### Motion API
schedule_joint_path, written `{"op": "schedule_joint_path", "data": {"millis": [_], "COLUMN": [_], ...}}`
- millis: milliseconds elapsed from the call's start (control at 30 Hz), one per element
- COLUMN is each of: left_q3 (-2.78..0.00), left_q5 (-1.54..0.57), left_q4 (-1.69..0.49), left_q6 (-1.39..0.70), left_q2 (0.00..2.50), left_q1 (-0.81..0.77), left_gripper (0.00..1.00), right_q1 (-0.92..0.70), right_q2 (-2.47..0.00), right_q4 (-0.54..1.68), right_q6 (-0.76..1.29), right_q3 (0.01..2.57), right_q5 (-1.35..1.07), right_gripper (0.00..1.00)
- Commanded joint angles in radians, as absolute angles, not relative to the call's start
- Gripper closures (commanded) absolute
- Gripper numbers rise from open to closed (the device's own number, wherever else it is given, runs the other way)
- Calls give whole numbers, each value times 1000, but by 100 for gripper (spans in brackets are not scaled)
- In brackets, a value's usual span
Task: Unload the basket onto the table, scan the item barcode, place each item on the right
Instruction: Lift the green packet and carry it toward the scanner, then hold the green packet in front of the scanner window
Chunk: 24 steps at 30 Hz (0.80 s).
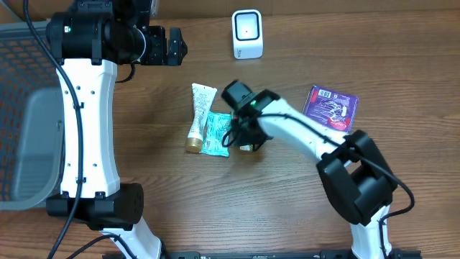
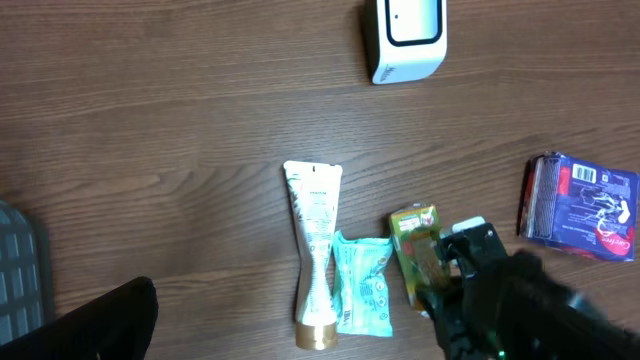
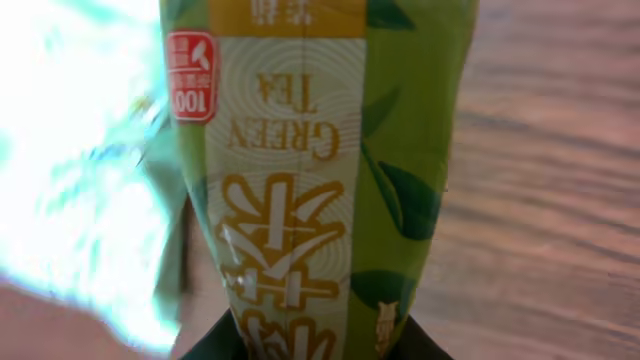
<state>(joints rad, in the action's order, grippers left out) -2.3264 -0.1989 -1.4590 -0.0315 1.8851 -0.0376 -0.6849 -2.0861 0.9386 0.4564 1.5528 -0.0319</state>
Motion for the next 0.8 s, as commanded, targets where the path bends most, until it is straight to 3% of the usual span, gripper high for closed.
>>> {"op": "schedule_joint_path", "data": {"millis": [0,267,467,767], "left_q3": [-2342,-2342,-2342,-2342], "left_q5": [-207,-207,-207,-207], "left_q4": [-1459,-1459,-1459,-1459], "left_q6": [-49,-49,-49,-49], "left_q2": [1880,1880,1880,1880], "left_q1": [-39,-39,-39,-40], "left_gripper": [0,0,0,0], "right_q1": [-595,-297,-174,-131], "right_q2": [-2031,-1974,-1974,-1972], "right_q4": [1007,1114,1105,1018], "right_q6": [205,-139,-219,-221], "right_q3": [1647,1709,1709,1713], "right_q5": [-390,-1092,-1325,-1570], "right_gripper": [86,96,96,96]}}
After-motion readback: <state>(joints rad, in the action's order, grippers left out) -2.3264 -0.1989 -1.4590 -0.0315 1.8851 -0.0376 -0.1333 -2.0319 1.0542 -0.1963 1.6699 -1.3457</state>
